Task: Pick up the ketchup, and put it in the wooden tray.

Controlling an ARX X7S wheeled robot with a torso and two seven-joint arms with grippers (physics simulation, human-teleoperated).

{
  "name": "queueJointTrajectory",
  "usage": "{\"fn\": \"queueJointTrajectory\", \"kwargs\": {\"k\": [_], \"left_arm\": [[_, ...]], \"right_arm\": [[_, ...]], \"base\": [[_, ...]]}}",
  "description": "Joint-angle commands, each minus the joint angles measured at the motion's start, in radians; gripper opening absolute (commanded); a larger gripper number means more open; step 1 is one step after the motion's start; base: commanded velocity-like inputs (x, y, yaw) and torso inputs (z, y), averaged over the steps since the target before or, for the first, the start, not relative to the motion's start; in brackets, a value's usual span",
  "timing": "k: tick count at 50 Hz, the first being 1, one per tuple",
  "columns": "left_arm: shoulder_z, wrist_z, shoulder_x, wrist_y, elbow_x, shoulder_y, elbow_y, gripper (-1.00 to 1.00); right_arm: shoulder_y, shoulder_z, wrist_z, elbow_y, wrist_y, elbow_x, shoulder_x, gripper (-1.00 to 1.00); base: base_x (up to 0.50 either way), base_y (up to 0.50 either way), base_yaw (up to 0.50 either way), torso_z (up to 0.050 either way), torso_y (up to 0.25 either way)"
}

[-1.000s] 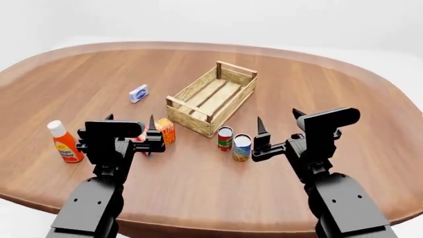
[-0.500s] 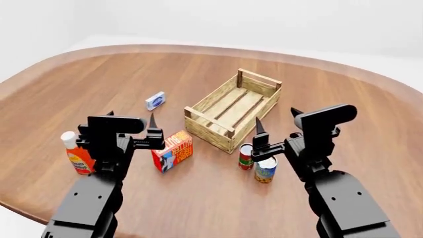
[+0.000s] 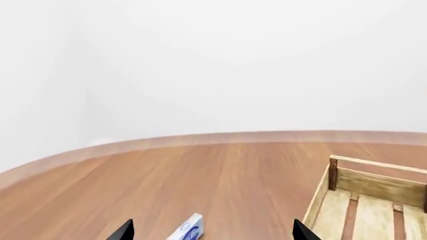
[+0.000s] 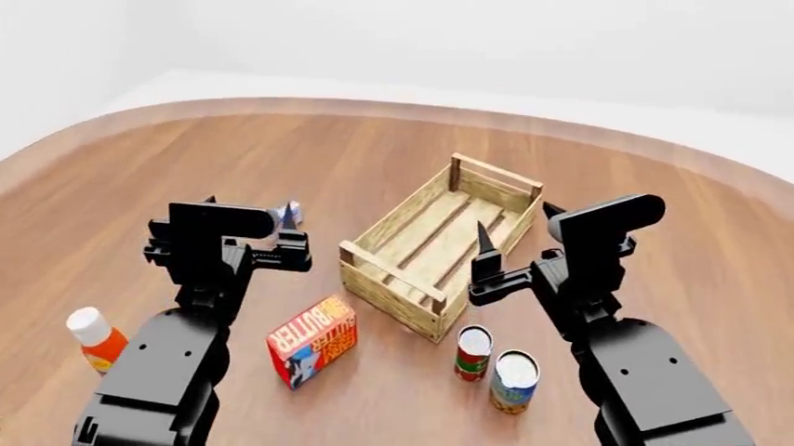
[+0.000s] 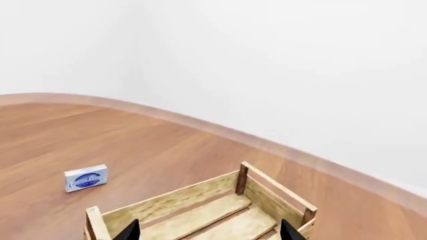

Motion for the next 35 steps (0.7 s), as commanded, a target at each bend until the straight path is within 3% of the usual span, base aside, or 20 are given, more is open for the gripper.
{"fn": "queueJointTrajectory", "kwargs": {"k": [1,23,35], "left_arm": [[0.005,-0.001,-0.003,-0.004,-0.005,-0.006,-0.002,1.0],[0.013,-0.01,-0.007,-0.003,-0.011,-0.005,0.0,1.0],[0.007,-0.009,-0.018,-0.013,-0.028,0.018,0.037,1.0]], "right_arm": [[0.002,-0.004,0.003,0.004,-0.003,0.003,0.001,1.0],[-0.002,-0.005,0.01,-0.002,-0.006,0.011,0.008,1.0],[-0.013,-0.001,0.022,-0.019,-0.002,0.015,0.012,1.0]], "base": [[0.46,0.09,0.0,0.0,0.0],[0.46,0.09,0.0,0.0,0.001],[0.02,0.0,0.0,0.0,0.001]]}}
